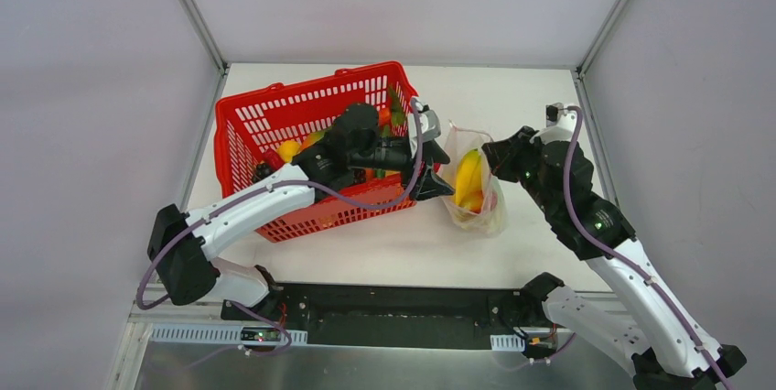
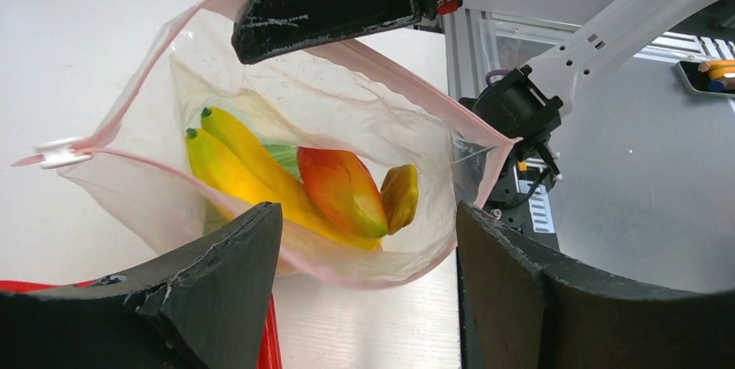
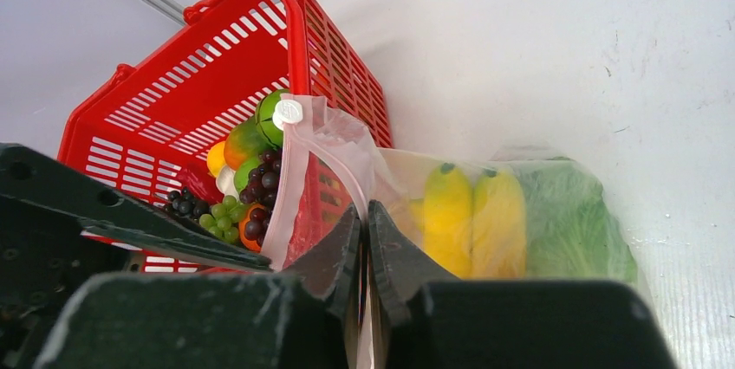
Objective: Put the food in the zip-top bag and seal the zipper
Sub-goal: Place the fake fruit in the zipper food storage bag.
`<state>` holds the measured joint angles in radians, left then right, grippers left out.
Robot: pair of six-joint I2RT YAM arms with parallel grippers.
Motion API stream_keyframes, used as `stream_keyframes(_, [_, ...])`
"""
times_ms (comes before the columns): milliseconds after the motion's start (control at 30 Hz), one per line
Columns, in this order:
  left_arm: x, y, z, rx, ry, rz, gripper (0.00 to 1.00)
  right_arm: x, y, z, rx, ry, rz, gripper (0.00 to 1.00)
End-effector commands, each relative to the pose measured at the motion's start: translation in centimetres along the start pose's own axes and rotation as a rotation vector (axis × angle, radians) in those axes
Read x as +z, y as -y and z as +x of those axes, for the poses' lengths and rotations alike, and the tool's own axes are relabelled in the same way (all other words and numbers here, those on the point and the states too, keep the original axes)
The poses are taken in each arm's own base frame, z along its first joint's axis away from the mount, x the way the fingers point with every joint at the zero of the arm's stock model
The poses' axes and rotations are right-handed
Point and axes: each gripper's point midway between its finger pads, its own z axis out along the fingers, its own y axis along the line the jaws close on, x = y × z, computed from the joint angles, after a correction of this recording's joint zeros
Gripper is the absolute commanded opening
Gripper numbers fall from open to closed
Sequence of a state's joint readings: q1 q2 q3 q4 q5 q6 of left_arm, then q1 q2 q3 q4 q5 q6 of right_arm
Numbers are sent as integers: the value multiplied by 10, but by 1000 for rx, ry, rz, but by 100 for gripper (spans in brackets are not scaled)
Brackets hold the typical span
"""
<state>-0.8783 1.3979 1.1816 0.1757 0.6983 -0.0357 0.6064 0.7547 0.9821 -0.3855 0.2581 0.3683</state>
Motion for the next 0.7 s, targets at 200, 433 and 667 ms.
stream_keyframes(200, [-53, -8, -48, 142, 49, -252, 83, -3, -10, -16, 32, 63, -35, 8])
stream_keyframes(433, [-113, -68, -30, 30, -33, -704, 95, 0, -12, -12, 33, 42, -45, 8])
stream_keyframes(667, [-171, -133, 16, -313, -19, -1038, 97, 1, -14, -10, 31, 29, -52, 8])
